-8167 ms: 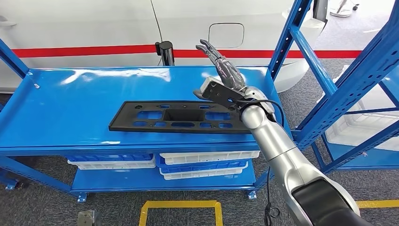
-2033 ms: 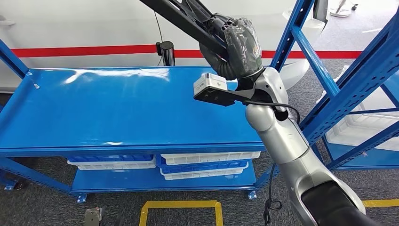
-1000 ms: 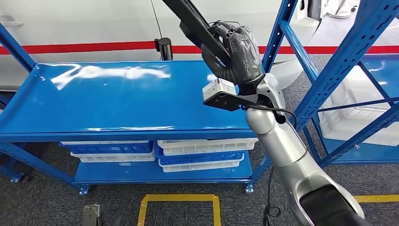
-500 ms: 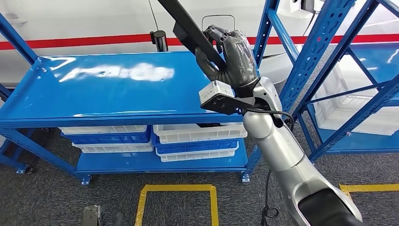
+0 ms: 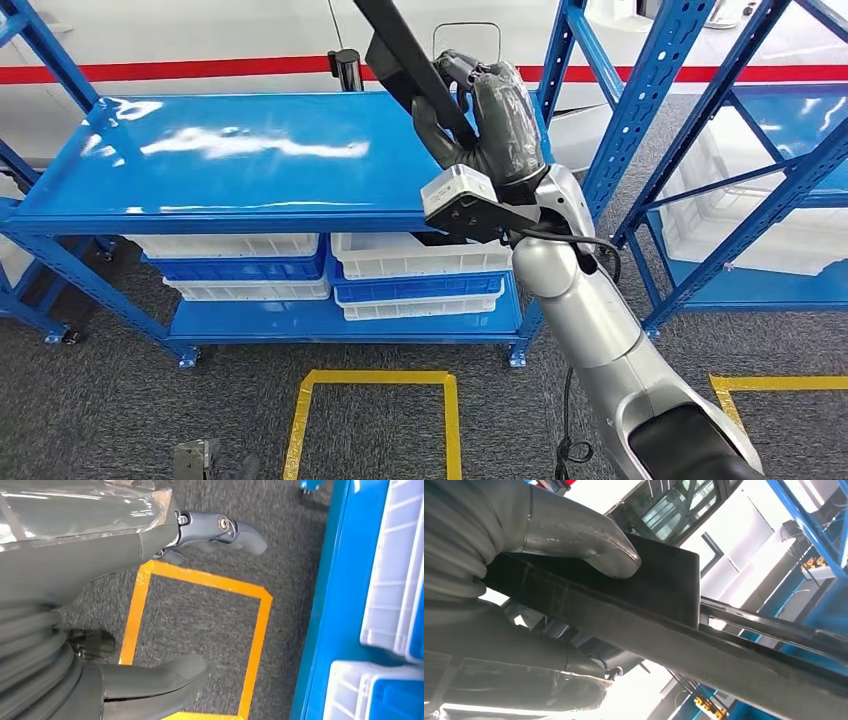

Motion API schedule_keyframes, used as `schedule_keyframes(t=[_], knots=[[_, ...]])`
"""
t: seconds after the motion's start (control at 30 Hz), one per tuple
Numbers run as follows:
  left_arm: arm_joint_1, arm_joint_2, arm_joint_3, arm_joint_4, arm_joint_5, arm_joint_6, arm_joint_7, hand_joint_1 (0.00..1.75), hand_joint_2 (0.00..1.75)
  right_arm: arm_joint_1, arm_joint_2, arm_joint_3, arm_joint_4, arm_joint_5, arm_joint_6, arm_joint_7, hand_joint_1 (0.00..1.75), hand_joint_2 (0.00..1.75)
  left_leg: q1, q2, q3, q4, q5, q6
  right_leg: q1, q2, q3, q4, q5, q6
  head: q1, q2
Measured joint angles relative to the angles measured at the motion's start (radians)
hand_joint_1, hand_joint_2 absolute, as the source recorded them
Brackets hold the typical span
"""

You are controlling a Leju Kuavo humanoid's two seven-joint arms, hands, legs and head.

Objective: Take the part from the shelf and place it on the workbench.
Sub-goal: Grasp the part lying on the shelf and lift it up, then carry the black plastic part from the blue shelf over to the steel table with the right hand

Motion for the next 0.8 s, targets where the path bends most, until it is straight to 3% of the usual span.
schedule_keyframes(t=[0.03,0.1,0.13,0.17,0.2,0.23,0.3,0.37,0.4,0.47,0.5,0.53,0.6,0.63,0.67,0.73,0.8], knots=[[-0.001,-0.001,0.0,0.0,0.001,0.001,0.0,0.0,1.75,0.003,-0.002,-0.004,0.0,-0.003,-0.001,0.001,1.75,1.75,0.002,0.003,-0.009,-0.007,0.016,0.006,0.001,0.001,-0.013,0.028,-0.029,-0.003,0.001,0.0],[-0.002,-0.002,0.001,0.0,0.002,0.002,0.0,0.0,1.75,0.008,-0.007,-0.009,-0.001,-0.012,-0.001,-0.001,1.75,1.75,0.004,0.006,-0.036,-0.012,0.043,0.014,-0.001,0.001,-0.051,0.143,-0.116,-0.015,0.003,0.0],[-0.002,-0.003,0.001,0.0,0.002,0.002,0.0,0.0,1.75,0.011,-0.01,-0.011,-0.001,-0.017,-0.001,-0.003,1.75,1.75,0.005,0.008,-0.052,-0.011,0.055,0.014,-0.004,0.001,-0.066,0.209,-0.15,-0.014,0.003,0.0],[-0.001,-0.003,0.001,0.0,0.002,0.003,0.0,0.0,1.75,0.016,-0.012,-0.012,0.0,-0.022,-0.001,-0.004,1.75,1.75,0.005,0.009,-0.068,-0.01,0.068,0.013,-0.006,0.001,-0.071,0.259,-0.166,-0.008,0.004,0.0],[-0.001,-0.004,0.001,0.0,0.002,0.003,0.0,0.0,1.75,0.02,-0.014,-0.014,0.0,-0.026,-0.001,-0.005,1.75,1.75,0.006,0.01,-0.085,-0.01,0.08,0.01,-0.009,0.001,-0.061,0.279,-0.163,0.004,0.004,0.0],[-0.001,-0.005,0.001,0.0,0.003,0.004,0.0,0.0,1.75,0.023,-0.017,-0.015,0.0,-0.03,-0.001,-0.006,1.75,1.75,0.008,0.01,-0.102,-0.008,0.092,0.006,-0.012,0.001,-0.033,0.262,-0.148,0.018,0.004,0.0],[-0.001,-0.004,0.001,0.0,0.004,0.008,0.0,0.0,1.75,0.025,-0.019,-0.017,0.0,-0.037,-0.001,-0.009,1.75,1.75,0.01,0.011,-0.133,0.002,0.112,-0.005,-0.019,0.0,0.068,0.141,-0.124,0.039,0.005,0.0],[-0.002,-0.004,0.002,-0.001,0.006,0.012,0.0,0.0,1.75,0.027,-0.021,-0.017,0.0,-0.046,-0.001,-0.013,1.75,1.75,0.006,0.011,-0.156,0.016,0.128,-0.017,-0.018,0.003,0.15,0.024,-0.139,0.035,0.005,0.0],[-0.001,-0.003,0.003,-0.001,0.007,0.013,0.0,0.0,1.75,0.029,-0.021,-0.018,0.001,-0.051,-0.001,-0.014,1.75,1.75,0.004,0.01,-0.162,0.02,0.136,-0.021,-0.016,0.004,0.165,-0.001,-0.149,0.028,0.004,0.0],[0.002,-0.002,0.005,-0.001,0.008,0.015,0.0,0.0,1.75,0.033,-0.022,-0.018,0.004,-0.057,-0.001,-0.016,1.75,1.75,0.006,0.009,-0.168,0.022,0.147,-0.029,-0.017,0.003,0.156,-0.003,-0.143,0.011,0.003,0.0],[0.004,-0.002,0.006,-0.001,0.008,0.015,0.0,0.0,1.75,0.034,-0.022,-0.017,0.006,-0.059,-0.001,-0.016,1.75,1.75,0.009,0.008,-0.174,0.03,0.133,-0.034,-0.019,0.002,0.149,-0.001,-0.135,-0.001,0.001,0.0],[0.005,-0.001,0.006,-0.001,0.008,0.015,0.0,0.0,1.75,0.034,-0.022,-0.017,0.007,-0.061,-0.001,-0.016,1.75,1.75,0.012,0.007,-0.185,0.056,0.1,-0.04,-0.021,0.001,0.14,-0.001,-0.124,-0.013,0.001,0.0],[0.006,-0.002,0.008,-0.001,0.008,0.015,0.0,0.0,1.75,0.036,-0.021,-0.016,0.009,-0.063,-0.001,-0.016,1.75,1.75,0.016,0.003,-0.219,0.161,-0.004,-0.051,-0.021,-0.001,0.115,-0.001,-0.1,-0.03,-0.001,0.0],[0.006,-0.003,0.009,-0.001,0.008,0.015,0.0,0.0,1.75,0.038,-0.02,-0.016,0.01,-0.064,-0.001,-0.016,1.75,1.75,0.018,0.002,-0.234,0.228,-0.047,-0.055,-0.019,-0.001,0.1,0.0,-0.088,-0.033,-0.001,0.0],[0.006,-0.003,0.009,-0.001,0.008,0.015,0.0,0.0,1.75,0.041,-0.02,-0.016,0.011,-0.064,-0.001,-0.016,1.75,1.75,0.02,0.001,-0.242,0.283,-0.068,-0.057,-0.017,-0.001,0.085,0.0,-0.077,-0.033,-0.002,0.0],[0.006,-0.004,0.01,-0.001,0.008,0.017,0.0,0.0,1.75,0.049,-0.02,-0.016,0.012,-0.064,-0.002,-0.016,1.75,1.75,0.022,0.001,-0.217,0.315,-0.049,-0.055,-0.014,0.0,0.056,0.001,-0.054,-0.031,-0.002,0.0],[0.005,-0.004,0.011,-0.002,0.008,0.017,0.0,0.0,1.75,0.053,-0.019,-0.016,0.012,-0.064,-0.002,-0.016,1.75,1.75,0.021,-0.001,-0.124,0.218,-0.012,-0.044,-0.012,0.0,0.032,0.002,-0.034,-0.025,-0.002,0.0]])
